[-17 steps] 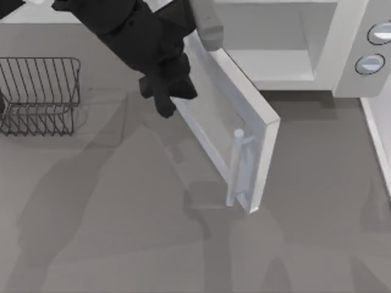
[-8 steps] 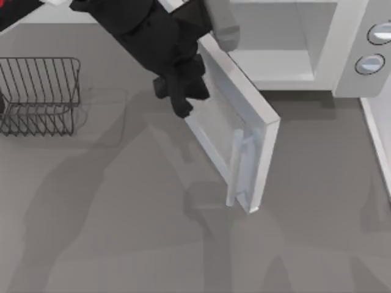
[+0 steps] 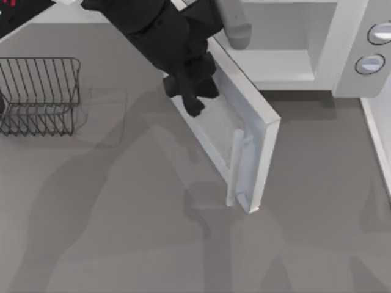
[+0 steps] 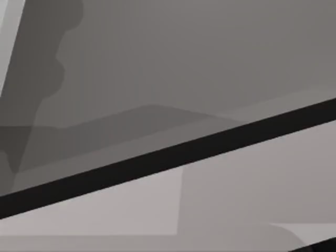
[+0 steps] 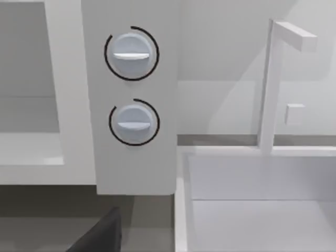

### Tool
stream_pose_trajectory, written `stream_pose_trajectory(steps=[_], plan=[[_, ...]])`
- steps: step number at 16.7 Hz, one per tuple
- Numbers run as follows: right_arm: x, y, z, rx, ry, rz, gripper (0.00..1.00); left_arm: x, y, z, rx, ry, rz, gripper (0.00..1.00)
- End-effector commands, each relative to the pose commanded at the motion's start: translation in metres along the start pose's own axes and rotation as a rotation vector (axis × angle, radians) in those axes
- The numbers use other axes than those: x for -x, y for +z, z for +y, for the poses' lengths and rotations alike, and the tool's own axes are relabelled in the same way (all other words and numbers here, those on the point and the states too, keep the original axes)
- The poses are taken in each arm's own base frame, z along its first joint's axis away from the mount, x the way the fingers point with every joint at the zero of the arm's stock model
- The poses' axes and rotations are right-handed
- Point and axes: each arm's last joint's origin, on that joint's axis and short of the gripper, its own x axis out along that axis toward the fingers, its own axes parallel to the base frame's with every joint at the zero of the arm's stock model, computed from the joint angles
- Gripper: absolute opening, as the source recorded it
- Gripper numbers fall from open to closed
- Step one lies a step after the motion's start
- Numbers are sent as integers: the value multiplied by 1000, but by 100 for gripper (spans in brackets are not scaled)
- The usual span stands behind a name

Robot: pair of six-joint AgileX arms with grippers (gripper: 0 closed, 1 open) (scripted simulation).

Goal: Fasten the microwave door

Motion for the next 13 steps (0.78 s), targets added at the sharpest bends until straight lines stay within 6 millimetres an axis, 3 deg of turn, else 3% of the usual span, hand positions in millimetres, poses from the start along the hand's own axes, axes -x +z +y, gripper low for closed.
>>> stream_pose_trajectory(steps=[13], plan=[[0,0,0,0,0,0,100,-16,23,-6,7,-7,7,0]])
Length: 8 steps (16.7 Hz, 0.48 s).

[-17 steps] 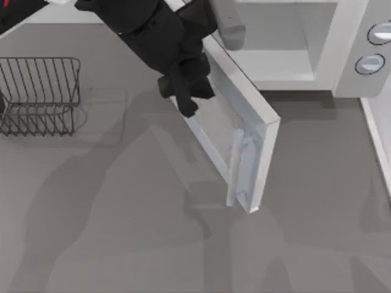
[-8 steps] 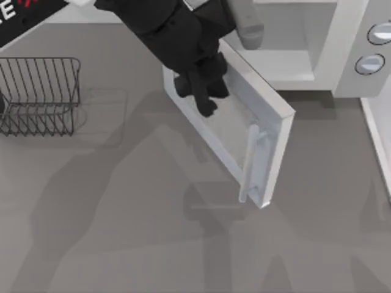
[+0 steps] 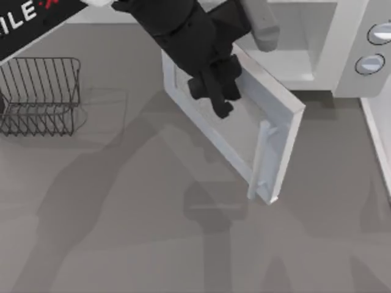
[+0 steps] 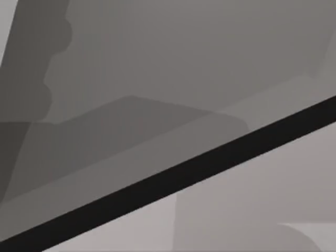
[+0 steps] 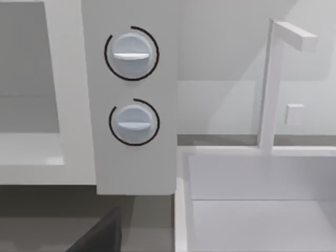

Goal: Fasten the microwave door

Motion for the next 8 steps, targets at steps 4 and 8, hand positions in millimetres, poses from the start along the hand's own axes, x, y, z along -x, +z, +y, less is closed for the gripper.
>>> stream_pose_trajectory(steps=[4,8], plan=[[0,0,0,0,0,0,100,1,3,0,-4,8,-8,0],[0,0,0,0,0,0,100,-8,2,-2,5,-26,17,0]])
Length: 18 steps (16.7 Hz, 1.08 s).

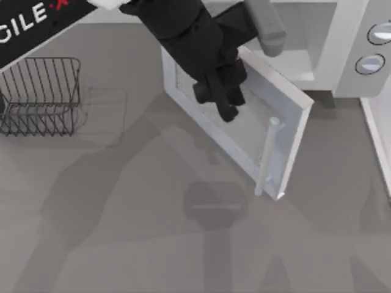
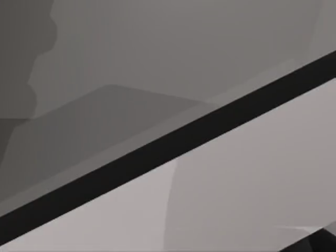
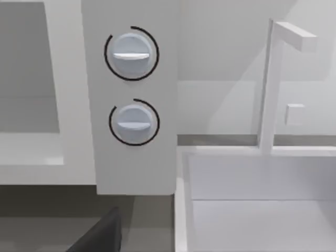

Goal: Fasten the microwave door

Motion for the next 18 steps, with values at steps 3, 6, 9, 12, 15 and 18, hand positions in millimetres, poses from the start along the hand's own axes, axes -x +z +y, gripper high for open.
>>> stream_pose_trajectory(steps=[3,6,9,12,15,18], plan=[[0,0,0,0,0,0,100,-19,1,-4,19,-61,50,0],[0,0,0,0,0,0,100,-26,4,-5,29,-70,65,0],[0,0,0,0,0,0,100,-9,13,-4,6,-3,8,0],[0,0,0,0,0,0,100,0,17,-1,-6,36,-25,0],[0,0,0,0,0,0,100,-1,17,-2,-6,30,-21,0],[0,0,0,0,0,0,100,-5,19,-6,-8,18,-13,0]])
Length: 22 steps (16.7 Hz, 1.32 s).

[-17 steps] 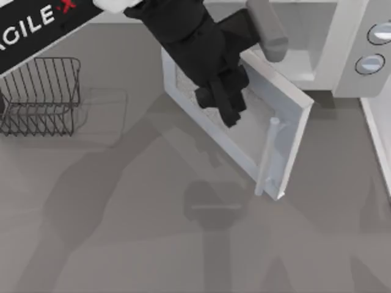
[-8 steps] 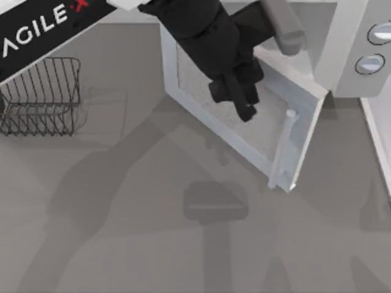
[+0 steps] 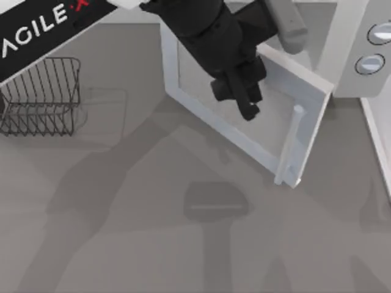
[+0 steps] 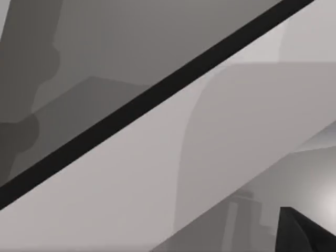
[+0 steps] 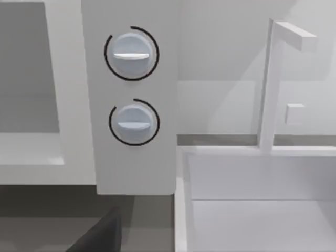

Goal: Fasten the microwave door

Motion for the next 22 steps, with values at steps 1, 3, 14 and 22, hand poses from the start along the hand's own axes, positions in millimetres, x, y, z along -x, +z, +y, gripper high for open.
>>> stream_pose_trajectory(steps=[1,3,14,22], plan=[[0,0,0,0,0,0,100,-4,1,-2,2,-7,13,0],[0,0,0,0,0,0,100,-15,1,-5,12,-24,47,0],[0,0,0,0,0,0,100,-6,15,0,3,13,-8,0],[0,0,0,0,0,0,100,-21,26,-20,-25,-84,-10,0]])
